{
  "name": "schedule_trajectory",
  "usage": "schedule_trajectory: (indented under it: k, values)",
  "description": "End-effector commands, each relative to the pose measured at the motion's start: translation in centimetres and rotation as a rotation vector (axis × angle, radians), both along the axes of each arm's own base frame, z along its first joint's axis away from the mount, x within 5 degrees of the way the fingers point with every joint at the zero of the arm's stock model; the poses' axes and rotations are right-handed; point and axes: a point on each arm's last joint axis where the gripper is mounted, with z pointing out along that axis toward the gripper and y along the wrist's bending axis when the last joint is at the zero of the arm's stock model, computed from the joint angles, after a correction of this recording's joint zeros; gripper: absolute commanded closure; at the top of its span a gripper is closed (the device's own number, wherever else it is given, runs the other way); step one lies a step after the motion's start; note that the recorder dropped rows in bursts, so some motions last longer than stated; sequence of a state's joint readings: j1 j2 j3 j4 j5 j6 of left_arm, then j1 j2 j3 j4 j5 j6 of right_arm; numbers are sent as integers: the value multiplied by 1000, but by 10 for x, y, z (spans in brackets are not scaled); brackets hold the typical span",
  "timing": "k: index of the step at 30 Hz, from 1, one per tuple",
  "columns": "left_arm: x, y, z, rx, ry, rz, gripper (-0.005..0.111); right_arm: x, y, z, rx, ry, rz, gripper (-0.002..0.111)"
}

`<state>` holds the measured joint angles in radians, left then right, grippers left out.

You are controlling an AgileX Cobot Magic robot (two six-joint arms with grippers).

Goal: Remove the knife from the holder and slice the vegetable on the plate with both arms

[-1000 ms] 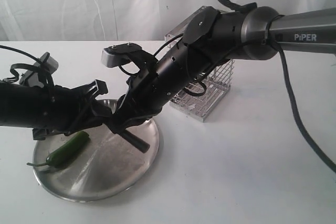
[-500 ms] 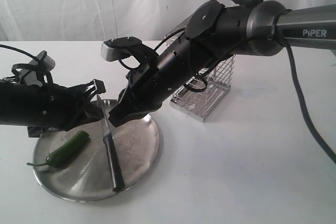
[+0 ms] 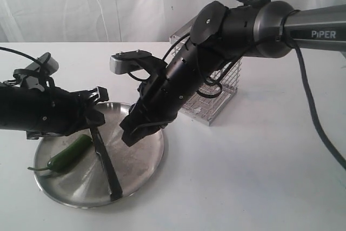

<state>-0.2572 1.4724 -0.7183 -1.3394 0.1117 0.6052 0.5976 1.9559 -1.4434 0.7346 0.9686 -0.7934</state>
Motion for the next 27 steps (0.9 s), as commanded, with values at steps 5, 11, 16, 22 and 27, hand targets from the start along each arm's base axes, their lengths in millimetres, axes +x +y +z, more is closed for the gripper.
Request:
schedule_trajectory:
  k: [5, 11, 16, 22, 27]
  values:
    - [-5, -2, -1, 52, -12, -80, 107, -4, -1, 3, -14, 71, -34, 64]
    - [-12, 0, 6, 147, -69, -197, 103, -4, 12, -36, 56, 238, 19, 64]
    - [-25, -2, 11, 189, -60, -339, 51, -2, 17, -50, 100, 252, 50, 64]
    - [-34, 1, -22, 210, 69, -346, 47, 10, 6, -52, 125, 255, 2, 64]
    - [-34, 1, -37, 193, 133, -310, 47, 12, 0, -53, 130, 279, 18, 64]
